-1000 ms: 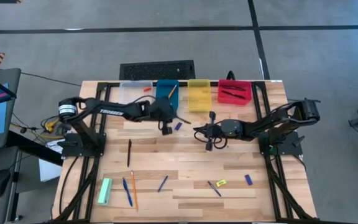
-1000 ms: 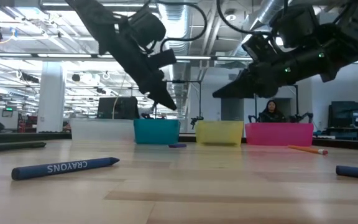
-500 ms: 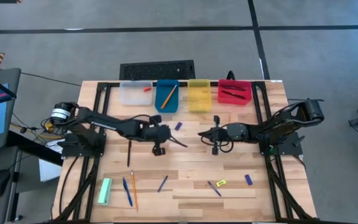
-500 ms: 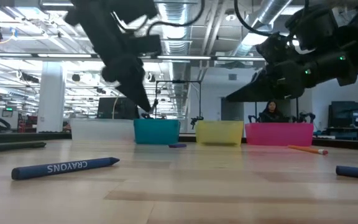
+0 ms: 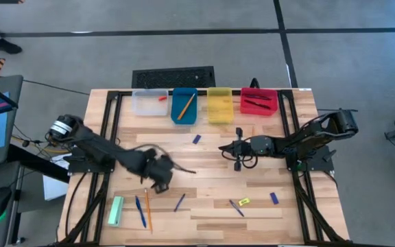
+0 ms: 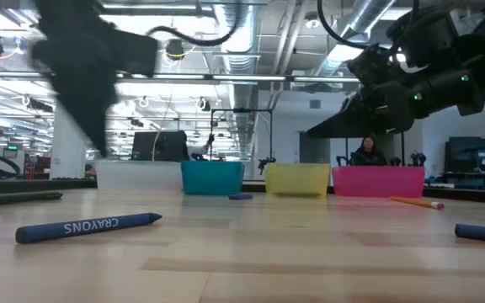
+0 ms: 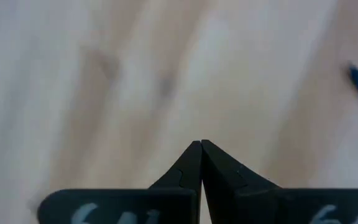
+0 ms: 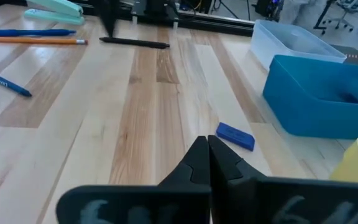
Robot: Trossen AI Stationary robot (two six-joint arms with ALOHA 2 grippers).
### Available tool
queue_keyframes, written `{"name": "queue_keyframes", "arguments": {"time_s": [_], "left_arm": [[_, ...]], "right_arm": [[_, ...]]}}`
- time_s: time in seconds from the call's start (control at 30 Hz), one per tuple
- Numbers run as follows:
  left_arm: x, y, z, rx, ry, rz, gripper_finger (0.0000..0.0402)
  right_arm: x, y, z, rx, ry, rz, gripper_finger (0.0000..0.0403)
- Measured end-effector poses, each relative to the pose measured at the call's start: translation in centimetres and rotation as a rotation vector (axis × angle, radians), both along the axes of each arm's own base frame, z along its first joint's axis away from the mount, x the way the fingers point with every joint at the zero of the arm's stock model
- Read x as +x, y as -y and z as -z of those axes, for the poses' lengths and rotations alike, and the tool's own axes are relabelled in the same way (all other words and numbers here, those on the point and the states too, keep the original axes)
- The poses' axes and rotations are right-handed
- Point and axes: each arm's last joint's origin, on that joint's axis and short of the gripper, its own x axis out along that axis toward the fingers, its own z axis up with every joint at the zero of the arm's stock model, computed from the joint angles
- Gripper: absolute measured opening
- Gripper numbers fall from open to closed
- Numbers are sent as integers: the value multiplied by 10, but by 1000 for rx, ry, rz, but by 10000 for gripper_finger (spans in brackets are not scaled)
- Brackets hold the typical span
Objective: Sort crayons/erasers/pens/pencils in bins
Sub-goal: Put the blue pen into the red bin
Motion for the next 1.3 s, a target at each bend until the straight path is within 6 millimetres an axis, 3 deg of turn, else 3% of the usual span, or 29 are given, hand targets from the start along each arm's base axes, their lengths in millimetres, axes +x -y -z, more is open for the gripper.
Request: {"name": "queue_keyframes", "arguments": {"time_s": [0.23,0.57,0.77,1.03,1.17,1.3], "left_arm": [[-35,49,2,-178,-119,-240,0],[-87,108,0,-357,-52,-886,1],[-77,101,0,-371,-22,-968,40],[-76,91,2,-337,-96,-1079,142],[-77,90,15,-384,-78,-1093,170],[-80,86,30,-417,-111,-1108,172]], "right_arm": [[0,0,1,19,-9,5,2],[-1,0,2,23,-20,3,2],[-1,-1,2,28,-19,-12,2],[-1,-4,2,30,-20,-29,2],[-1,-4,2,28,-23,-29,2],[-1,-4,3,28,-31,-29,2]]}}
